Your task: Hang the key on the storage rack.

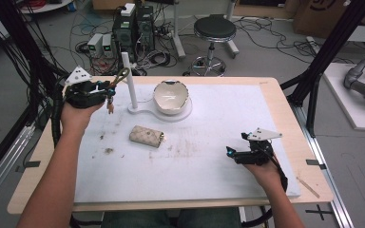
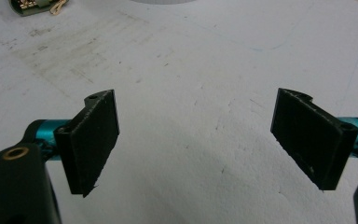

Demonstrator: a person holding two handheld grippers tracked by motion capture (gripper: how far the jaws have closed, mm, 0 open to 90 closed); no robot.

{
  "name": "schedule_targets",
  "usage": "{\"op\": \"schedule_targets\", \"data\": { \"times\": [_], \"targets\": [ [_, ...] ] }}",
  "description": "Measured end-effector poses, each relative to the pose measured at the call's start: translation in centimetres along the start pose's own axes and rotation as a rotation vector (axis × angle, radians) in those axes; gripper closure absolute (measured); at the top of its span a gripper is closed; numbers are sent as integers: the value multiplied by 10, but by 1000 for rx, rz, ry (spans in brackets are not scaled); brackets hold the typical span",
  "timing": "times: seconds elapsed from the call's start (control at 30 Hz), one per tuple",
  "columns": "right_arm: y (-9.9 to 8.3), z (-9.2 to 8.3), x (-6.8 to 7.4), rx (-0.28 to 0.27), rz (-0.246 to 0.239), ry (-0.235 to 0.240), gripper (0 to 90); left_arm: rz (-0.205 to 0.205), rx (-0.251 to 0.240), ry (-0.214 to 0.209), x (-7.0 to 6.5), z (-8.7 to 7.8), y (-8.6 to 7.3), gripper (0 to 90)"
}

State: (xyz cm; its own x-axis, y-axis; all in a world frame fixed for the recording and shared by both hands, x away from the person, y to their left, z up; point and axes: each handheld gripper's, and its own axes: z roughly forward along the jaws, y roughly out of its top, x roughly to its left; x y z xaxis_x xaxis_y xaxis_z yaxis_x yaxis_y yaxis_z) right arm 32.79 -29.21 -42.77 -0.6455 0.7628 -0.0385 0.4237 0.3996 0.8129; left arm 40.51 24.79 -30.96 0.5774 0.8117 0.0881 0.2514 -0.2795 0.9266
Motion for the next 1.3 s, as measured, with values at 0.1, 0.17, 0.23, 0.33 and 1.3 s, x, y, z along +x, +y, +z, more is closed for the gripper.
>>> {"op": "schedule_targets", "data": {
  "times": [0.1,0.17,0.23,0.33,1.3],
  "targets": [
    [0,0,0,1,3,0,153,-7,16,2,2,3,-2,676],
    [0,0,0,1,2,0,154,-6,35,5,2,7,-4,671],
    [0,0,0,3,3,1,153,-4,48,9,1,9,-4,671],
    [0,0,1,2,3,-2,154,-9,40,7,0,11,-5,651],
    [0,-4,-2,-18,8,-4,153,-82,9,-90,-29,-22,-61,347]
  ]
}}
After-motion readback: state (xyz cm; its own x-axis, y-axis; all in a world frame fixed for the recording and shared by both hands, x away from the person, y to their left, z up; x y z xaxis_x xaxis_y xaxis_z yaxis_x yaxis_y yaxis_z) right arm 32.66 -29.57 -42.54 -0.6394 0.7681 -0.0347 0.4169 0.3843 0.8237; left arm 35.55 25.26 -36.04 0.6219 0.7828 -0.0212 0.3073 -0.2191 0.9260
